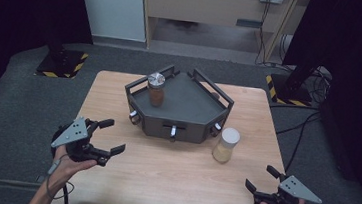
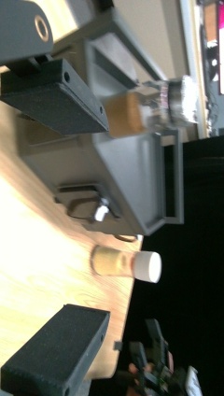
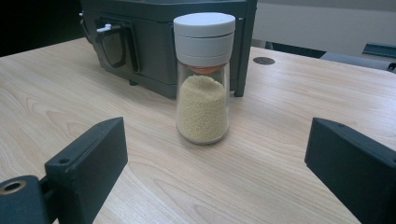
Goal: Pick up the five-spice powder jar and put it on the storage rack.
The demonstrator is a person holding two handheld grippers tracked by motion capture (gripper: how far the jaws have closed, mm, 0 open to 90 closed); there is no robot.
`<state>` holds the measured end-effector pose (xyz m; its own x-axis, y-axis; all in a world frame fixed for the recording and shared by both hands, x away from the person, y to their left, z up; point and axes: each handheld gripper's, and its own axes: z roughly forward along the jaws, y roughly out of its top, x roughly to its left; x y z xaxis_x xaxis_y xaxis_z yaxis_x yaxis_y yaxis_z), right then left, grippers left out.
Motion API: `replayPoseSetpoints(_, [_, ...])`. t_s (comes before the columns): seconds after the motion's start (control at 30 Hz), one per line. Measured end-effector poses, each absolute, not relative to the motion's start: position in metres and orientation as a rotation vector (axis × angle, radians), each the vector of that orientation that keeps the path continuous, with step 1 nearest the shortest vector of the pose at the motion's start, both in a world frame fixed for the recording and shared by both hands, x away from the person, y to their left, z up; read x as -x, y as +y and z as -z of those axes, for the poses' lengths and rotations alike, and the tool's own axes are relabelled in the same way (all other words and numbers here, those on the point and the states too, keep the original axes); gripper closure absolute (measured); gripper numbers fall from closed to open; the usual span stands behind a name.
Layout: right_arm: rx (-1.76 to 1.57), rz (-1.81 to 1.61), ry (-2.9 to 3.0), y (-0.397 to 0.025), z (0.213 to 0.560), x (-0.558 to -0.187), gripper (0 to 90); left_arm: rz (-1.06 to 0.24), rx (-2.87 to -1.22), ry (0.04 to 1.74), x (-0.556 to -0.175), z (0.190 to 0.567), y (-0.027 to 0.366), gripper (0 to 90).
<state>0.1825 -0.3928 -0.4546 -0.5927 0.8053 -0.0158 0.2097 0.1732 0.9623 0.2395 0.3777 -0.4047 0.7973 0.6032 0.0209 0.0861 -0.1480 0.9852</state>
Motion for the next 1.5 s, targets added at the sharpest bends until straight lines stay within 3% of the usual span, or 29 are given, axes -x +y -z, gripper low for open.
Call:
replayPoseSetpoints(0.67, [-0.949, -1.441, 1.904, -0.394, 0.455, -0.181, 6.4, -0.480, -1.672, 0.604, -0.221, 0.452, 0.385, 8.1])
replayPoseSetpoints(1.5, [-0.963, -1.440, 1.887, -0.392, 0.456, -0.181, 6.0, -0.505, -1.671, 0.632, -0.218, 0.458, 0.391, 6.2])
